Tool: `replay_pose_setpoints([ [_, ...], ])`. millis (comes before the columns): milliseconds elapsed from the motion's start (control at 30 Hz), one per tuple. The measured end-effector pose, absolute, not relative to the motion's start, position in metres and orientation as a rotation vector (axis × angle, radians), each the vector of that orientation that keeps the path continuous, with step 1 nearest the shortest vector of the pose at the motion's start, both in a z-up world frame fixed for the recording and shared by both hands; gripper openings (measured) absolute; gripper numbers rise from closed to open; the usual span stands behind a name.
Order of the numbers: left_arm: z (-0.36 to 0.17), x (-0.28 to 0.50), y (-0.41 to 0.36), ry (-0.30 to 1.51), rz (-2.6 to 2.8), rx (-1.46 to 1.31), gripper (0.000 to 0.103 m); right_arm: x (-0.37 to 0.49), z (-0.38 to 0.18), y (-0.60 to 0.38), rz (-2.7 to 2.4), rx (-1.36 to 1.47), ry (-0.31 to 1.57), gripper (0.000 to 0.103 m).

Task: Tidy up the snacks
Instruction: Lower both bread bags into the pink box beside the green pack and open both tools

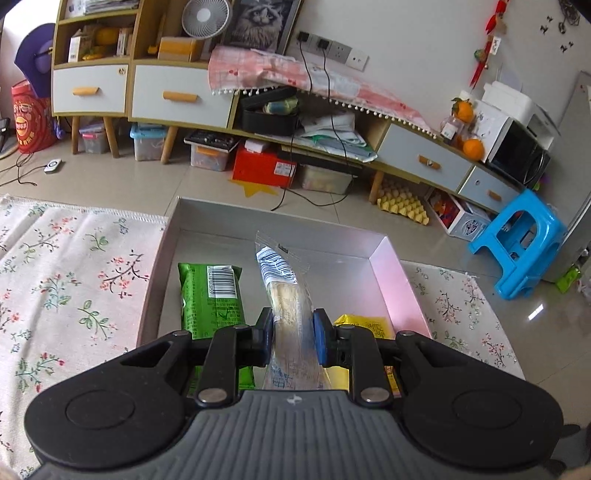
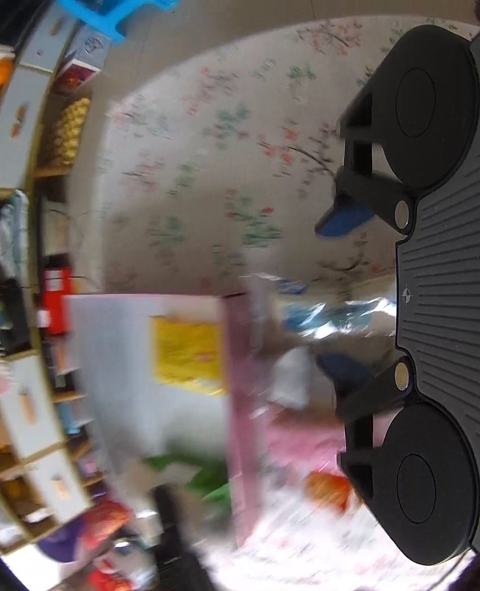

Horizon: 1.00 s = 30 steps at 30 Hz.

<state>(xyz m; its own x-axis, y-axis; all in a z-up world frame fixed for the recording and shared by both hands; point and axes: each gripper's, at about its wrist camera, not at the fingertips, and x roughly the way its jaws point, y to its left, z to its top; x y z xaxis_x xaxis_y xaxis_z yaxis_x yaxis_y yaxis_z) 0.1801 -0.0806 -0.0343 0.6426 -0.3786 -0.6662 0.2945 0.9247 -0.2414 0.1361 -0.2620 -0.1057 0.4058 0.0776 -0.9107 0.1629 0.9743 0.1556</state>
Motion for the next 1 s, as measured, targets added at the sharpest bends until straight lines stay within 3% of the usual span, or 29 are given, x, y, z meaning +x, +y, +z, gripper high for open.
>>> replay_pose_setpoints([
  [33,-0.035,0.181,-0.080,0.788,-0.387,-0.118,0.020,0.135,-0.103,-0.260,-0.056,0.213,1.158,0.022],
  [100,-0.037,0.183,-0.078,0.797,-0.398,-0.130,0.020,0.132,-0.090,-0.261,-0.060,0.209,1.141,0.021],
  [633,-0.041,0.191,-0.070,0.798,-0.361,-0.140,0.020,0.157,-0.029,-0.273,-0.046,0.228,0.905,0.018],
  [900,-0.049,0.193,-0.076,0.752,-0.341,-0.114,0.022,0.207,-0.062,-0.284,0.065,0.555,0.799,0.018],
  [1000,-0.048,0.193,-0.070,0.729,-0.340,-0.149,0.031,0.216,-0.075,-0.277,0.088,0.583,0.799,0.023],
])
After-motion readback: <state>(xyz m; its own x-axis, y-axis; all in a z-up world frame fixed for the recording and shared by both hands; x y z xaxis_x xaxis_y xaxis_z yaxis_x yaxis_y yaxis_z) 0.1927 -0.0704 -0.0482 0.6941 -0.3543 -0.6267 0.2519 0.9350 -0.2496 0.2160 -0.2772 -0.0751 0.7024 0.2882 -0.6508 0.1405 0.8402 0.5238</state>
